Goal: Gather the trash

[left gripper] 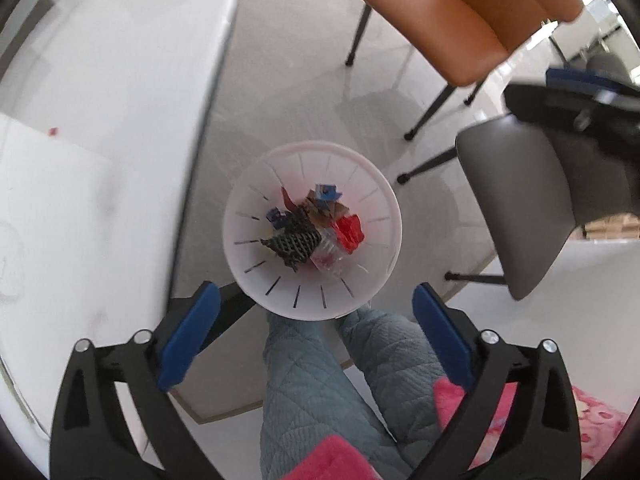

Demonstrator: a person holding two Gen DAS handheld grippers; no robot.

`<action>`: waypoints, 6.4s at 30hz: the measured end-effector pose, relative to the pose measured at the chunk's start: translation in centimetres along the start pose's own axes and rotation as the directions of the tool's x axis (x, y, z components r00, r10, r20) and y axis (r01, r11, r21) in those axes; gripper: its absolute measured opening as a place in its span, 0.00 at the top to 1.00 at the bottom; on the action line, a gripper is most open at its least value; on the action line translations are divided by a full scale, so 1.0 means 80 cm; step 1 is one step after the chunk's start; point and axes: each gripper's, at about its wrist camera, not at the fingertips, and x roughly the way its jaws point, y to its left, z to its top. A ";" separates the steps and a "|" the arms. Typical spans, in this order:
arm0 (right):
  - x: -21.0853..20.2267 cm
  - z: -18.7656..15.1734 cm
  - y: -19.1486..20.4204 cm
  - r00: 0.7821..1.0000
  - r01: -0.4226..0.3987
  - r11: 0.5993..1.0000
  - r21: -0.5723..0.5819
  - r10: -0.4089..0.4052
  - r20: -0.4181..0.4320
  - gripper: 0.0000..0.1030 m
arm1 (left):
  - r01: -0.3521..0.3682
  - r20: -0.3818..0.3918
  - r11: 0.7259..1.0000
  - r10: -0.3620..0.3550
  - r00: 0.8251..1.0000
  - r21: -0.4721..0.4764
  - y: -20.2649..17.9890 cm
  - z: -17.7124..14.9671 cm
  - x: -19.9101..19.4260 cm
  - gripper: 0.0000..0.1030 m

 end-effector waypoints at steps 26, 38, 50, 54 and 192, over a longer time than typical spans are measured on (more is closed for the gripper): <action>-0.017 0.068 0.170 0.994 -0.104 0.965 -0.241 0.107 0.001 0.02 | -0.104 0.097 0.841 0.182 0.978 -0.531 0.194 -0.059 -0.130 0.07; -0.035 0.105 0.301 0.991 -0.044 0.973 -0.227 0.071 0.114 0.02 | -0.107 0.203 0.863 0.234 0.951 -0.494 0.292 -0.070 -0.181 0.07; -0.092 0.170 0.428 0.939 0.012 0.961 -0.277 0.084 0.333 0.02 | -0.191 0.322 0.808 0.422 0.847 -0.558 0.413 -0.082 -0.282 0.07; -0.107 0.195 0.456 0.922 -0.018 0.951 -0.309 0.135 0.362 0.02 | -0.190 0.344 0.780 0.462 0.817 -0.596 0.435 -0.088 -0.312 0.07; -0.181 0.245 0.420 0.872 -0.038 0.933 -0.358 0.205 0.444 0.02 | -0.158 0.404 0.700 0.564 0.720 -0.696 0.402 -0.062 -0.375 0.07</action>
